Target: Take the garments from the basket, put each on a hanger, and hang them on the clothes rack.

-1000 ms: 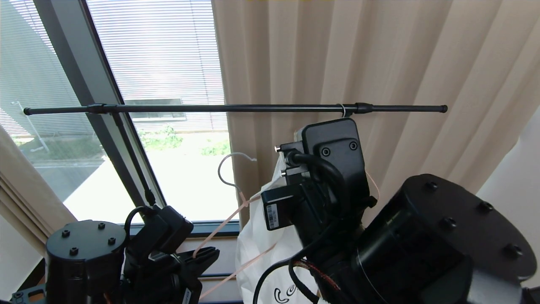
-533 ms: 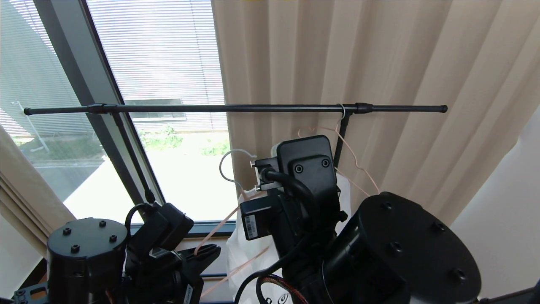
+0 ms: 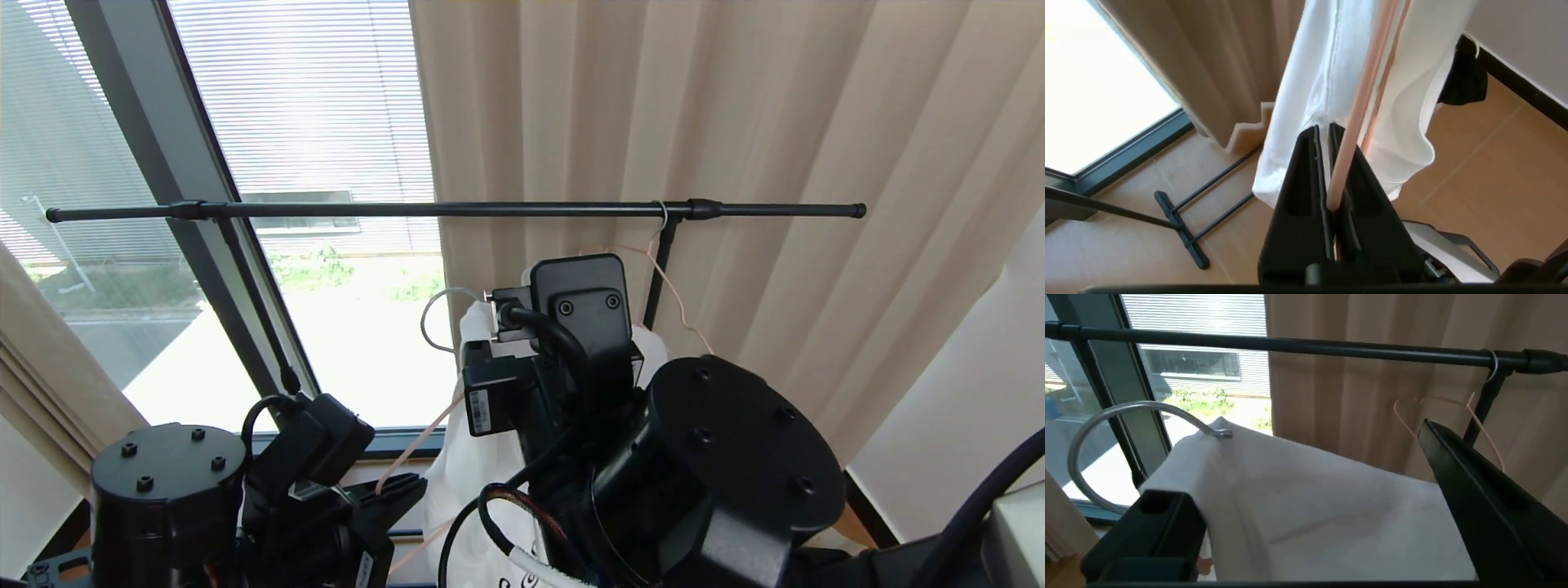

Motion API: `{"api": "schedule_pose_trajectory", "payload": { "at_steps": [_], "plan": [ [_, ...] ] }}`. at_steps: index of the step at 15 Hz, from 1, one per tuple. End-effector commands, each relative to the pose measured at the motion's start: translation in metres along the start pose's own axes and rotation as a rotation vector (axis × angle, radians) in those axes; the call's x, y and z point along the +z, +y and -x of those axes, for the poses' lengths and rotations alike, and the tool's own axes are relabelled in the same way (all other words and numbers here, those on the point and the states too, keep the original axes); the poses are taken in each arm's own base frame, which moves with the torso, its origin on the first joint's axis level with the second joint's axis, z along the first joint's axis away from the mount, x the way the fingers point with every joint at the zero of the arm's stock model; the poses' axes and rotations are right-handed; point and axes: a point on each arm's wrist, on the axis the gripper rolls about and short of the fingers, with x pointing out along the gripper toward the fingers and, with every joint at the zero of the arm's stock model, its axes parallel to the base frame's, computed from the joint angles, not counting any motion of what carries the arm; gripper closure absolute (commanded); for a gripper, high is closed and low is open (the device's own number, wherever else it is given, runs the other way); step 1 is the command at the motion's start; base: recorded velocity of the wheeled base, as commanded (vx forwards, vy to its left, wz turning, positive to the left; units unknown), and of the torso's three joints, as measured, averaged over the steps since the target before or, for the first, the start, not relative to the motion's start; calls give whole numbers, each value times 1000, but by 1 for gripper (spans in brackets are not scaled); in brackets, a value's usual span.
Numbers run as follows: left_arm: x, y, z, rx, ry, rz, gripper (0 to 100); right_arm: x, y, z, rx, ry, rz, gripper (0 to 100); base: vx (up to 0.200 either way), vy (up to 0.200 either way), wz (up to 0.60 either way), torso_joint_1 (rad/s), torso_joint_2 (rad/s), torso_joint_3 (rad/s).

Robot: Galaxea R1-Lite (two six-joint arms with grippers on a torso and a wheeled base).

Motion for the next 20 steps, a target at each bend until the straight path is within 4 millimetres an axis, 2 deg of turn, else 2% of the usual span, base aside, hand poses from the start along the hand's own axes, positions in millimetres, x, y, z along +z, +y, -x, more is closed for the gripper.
{"api": "schedule_pose_trajectory", "payload": {
  "at_steps": [1, 6, 11, 17, 20],
  "plan": [
    [0, 0, 2, 0, -6, -1, 100, 3, -10, -9, -35, -9, 4, 0, 0, 0, 0, 0, 0, 0],
    [3, 0, 6, -2, -27, -1, 100, 8, -18, -16, -63, -18, 11, 0, 0, 0, 0, 0, 0, 0],
    [5, -1, 9, -7, -43, -2, 100, -7, -13, -17, -57, 7, 45, 0, 0, 0, 0, 0, 0, 0],
    [7, 0, 8, -4, -49, 1, 100, -9, -4, -4, -14, 16, 51, 0, 0, 0, 0, 0, 0, 0],
    [7, 0, 8, -1, -50, 1, 100, -8, -4, -4, -15, 13, 48, 0, 0, 0, 0, 0, 0, 0]
  ]
}}
